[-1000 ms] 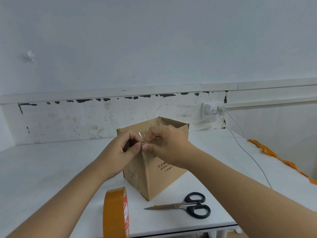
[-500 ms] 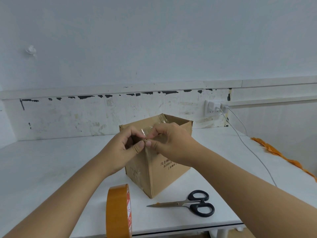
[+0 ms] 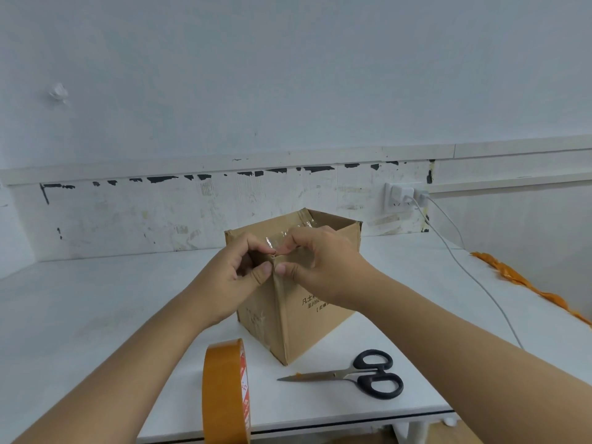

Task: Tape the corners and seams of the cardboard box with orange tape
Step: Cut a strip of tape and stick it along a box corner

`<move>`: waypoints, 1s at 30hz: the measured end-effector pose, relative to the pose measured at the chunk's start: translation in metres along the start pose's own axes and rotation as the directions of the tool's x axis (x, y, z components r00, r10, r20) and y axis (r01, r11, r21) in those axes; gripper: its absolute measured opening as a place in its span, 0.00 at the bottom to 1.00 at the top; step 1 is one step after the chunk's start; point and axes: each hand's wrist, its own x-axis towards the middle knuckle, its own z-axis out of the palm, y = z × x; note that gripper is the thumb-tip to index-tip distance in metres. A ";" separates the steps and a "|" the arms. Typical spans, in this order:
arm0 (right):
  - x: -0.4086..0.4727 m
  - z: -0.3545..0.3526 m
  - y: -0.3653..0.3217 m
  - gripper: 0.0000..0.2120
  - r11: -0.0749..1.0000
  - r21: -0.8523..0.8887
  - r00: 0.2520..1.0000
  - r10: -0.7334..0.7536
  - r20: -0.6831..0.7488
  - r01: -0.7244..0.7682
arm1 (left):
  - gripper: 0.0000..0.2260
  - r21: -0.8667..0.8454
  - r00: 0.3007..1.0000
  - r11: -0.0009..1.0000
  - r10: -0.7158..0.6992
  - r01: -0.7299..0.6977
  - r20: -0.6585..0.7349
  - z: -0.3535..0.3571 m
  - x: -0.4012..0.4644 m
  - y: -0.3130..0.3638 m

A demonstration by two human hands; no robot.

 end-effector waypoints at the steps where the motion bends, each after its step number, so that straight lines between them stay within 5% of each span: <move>1: 0.001 0.000 0.000 0.08 1.000 -0.008 1.000 0.000 0.003 0.000 | 0.07 0.006 1.000 1.000 0.005 -0.005 0.001 0.000 0.000 0.000; 30: -0.008 0.002 0.004 0.19 0.991 -0.105 0.996 -0.078 0.040 0.082 | 0.19 0.113 0.997 0.993 0.013 -0.021 0.074 -0.006 -0.007 -0.006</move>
